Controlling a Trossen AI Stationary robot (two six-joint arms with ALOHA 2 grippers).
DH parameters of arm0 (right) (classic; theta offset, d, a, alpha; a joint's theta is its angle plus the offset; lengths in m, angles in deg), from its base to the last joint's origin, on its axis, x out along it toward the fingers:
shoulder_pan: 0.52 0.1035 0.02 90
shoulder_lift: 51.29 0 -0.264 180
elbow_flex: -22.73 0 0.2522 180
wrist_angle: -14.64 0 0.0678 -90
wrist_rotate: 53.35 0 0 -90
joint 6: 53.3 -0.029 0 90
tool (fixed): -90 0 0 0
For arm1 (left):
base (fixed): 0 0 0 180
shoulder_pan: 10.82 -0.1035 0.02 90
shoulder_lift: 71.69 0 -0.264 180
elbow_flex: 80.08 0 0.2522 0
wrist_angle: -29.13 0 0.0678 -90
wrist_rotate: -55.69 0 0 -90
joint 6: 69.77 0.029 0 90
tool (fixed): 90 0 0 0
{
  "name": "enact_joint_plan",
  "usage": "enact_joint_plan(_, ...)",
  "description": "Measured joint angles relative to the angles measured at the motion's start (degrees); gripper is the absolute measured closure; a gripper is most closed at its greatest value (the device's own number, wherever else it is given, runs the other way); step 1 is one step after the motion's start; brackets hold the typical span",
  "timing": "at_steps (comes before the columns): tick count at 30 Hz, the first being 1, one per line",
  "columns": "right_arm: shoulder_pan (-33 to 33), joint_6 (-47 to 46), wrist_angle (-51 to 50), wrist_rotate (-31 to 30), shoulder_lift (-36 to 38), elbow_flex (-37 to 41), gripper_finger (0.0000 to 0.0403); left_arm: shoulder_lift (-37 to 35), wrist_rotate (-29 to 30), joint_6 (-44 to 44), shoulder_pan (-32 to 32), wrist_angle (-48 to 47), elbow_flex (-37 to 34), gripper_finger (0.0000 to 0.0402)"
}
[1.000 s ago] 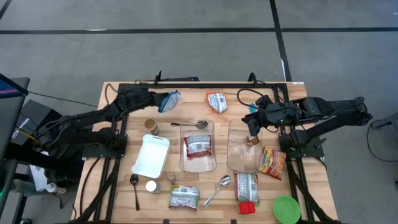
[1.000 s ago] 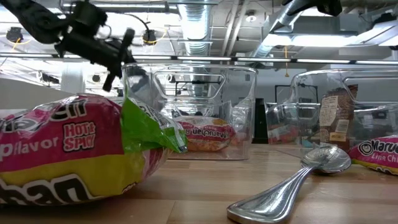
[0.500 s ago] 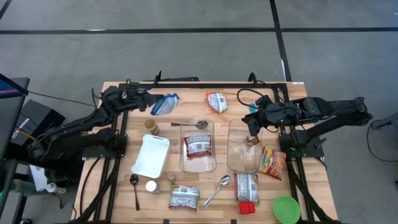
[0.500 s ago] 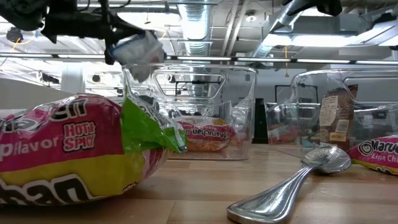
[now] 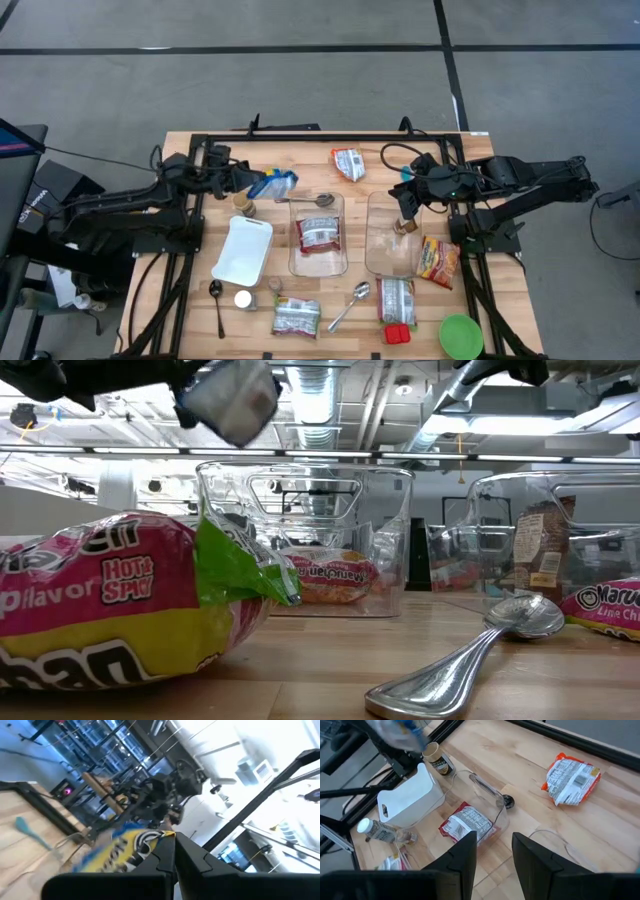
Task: Pick & Place Food Item
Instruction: Put the blue noodle pack into the left transparent bin
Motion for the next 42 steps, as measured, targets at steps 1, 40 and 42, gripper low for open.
enact_joint_plan(1,0.0,0.3,0.0,0.0,0.0,0.0,0.0284,0.0,1.5,0.0,1.4,0.4,0.0,0.0401)
enact_joint_plan(40,0.0,3.6,-1.2,0.1,0.0,0.0,0.0284,37.0,31.2,0.1,33.8,18.7,11.5,0.0401)
enact_joint_plan(42,0.0,3.6,-1.3,0.1,0.0,0.0,0.0284,38.2,33.4,0.0,34.6,17.7,12.0,0.0401)
